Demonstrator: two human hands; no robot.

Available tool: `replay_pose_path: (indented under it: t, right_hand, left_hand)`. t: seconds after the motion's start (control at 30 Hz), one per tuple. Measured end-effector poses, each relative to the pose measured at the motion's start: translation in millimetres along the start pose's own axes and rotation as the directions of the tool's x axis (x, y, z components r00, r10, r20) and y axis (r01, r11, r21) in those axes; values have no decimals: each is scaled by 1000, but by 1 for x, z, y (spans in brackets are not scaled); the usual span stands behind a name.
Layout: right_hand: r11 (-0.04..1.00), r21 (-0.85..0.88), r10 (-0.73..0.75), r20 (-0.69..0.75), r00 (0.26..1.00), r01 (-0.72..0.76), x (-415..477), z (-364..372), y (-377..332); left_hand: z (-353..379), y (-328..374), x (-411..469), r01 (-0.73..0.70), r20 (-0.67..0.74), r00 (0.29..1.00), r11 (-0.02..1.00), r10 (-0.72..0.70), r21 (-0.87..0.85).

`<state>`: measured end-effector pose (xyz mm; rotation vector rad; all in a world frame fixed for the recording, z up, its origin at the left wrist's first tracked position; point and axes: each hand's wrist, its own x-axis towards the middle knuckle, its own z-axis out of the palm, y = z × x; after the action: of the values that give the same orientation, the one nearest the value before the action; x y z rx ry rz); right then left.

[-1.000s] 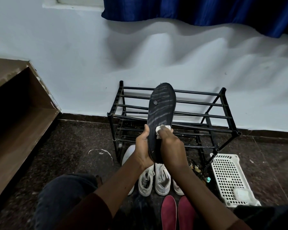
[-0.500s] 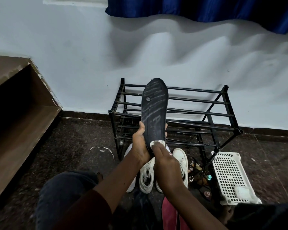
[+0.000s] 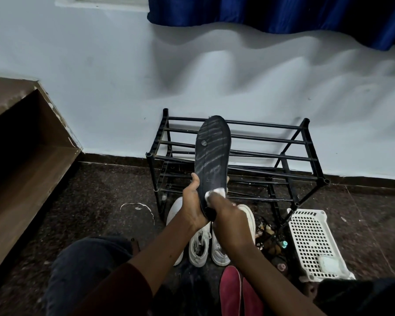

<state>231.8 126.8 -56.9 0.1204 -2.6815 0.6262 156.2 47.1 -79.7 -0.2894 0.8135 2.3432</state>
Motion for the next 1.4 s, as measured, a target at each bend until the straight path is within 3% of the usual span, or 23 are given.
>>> replay_pose_path:
  t: [0.1,0.17,0.23,0.27,0.33,0.4,0.47,0.5,0.73,0.9,0.97,1.03,1.17,1.3,1.37,1.4]
  right_hand:
    - [996,83,-27,12,1000,26,-19,-5,5]
    - [964,249,105,-20,994,-97,-14,-13,14]
    - [824,487,324,16,946,-290,-6,-23,26]
    - [692,614,429,72,900,-379,-2,-28,31]
    - [301,827,588,231,775,-475,4,-36,41]
    - [-79,869,607,430,668,-488,6,-43,48]
    - [-317,842,556,538,633,-437,4,-45,52]
    - [-377,831,535,555,637,-408,3,-46,52]
    - [-346,839,557,545,627,-421,-4,-48,41]
    - [-501,760,614,649,449,-413,-7,-37,50]
    - [-502,748,655,657,373,-435,-9,-31,59]
    - [-496,754,679,646,349,-430,-10,-31,65]
    - [-500,763,628,645,436,-409,-12,-40,67]
    - [-552,760,480,625,616,-342,-2,-57,51]
    - [-493,793,453,586,672,-358,6,-63,39]
    - [-416,818,441,563,699,-397,9,-64,34]
  left_hand:
    - [-2,4,0,-53,17,998,998,54,-30]
    - [0,2,-1,-30,19,999,1000,30,-6]
    - [2,-1,-3,3,-11,1000,999,-2,46]
    - [3,-2,-4,4,-35,999,998,-2,59]
    - [4,-1,-8,-25,-61,998,998,28,50]
    - [7,0,-10,-80,-56,995,996,82,29]
    - [11,0,-14,-101,-48,994,995,101,17]
    - [13,-2,-17,-98,-40,994,995,99,18]
    - [22,-7,-30,-111,127,984,987,126,-120]
    - [13,-4,-39,-95,125,984,971,125,-218]
    - [10,-3,-41,-100,131,982,965,135,-243]
    - [6,0,-40,-117,120,982,965,148,-235]
    - [4,-1,-39,-136,91,984,975,154,-174]
    - [4,-8,-33,-123,34,991,981,130,-152]
    - [4,-10,-31,-131,38,990,980,138,-148]
    - [5,-11,-31,-134,55,988,980,143,-144]
